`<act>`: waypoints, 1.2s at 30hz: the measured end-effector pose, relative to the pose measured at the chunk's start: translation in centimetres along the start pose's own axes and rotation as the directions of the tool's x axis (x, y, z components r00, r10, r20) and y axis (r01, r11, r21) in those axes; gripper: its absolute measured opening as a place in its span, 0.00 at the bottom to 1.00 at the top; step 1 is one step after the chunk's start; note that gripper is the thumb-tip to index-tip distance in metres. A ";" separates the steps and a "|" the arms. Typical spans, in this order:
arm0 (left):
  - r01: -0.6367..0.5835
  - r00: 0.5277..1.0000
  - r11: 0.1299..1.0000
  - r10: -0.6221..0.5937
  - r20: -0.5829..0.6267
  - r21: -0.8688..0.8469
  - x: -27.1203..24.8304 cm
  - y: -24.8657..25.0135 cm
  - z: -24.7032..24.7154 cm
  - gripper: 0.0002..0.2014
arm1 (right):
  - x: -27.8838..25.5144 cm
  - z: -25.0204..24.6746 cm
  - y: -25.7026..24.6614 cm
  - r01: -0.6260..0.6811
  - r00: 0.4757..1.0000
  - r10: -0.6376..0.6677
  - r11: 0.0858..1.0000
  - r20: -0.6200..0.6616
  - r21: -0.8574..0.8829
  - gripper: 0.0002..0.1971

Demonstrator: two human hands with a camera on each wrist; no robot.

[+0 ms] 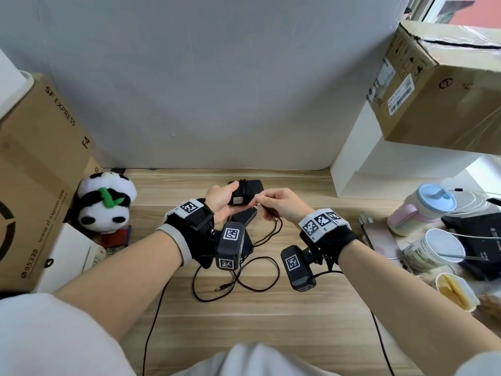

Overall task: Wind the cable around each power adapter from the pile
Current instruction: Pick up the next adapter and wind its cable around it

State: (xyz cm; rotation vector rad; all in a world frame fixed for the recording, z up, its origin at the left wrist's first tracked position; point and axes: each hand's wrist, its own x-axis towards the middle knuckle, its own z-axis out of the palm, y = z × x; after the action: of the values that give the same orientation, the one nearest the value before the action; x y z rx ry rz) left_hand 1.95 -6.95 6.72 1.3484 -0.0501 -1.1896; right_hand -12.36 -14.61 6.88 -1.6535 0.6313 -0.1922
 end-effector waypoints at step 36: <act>-0.141 0.989 0.928 0.117 0.088 0.345 0.1 0.6 -0.2 0.15 | 1.0 -0.3 -1.1 -0.078 0.991 0.102 0.967 -0.087 0.244 0.13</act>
State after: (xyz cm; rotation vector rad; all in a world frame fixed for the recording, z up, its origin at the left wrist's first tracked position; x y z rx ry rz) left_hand 2.49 -6.94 7.05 1.5884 -0.4101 -1.1478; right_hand -11.33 -15.35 7.75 -1.3857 0.7279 -0.2748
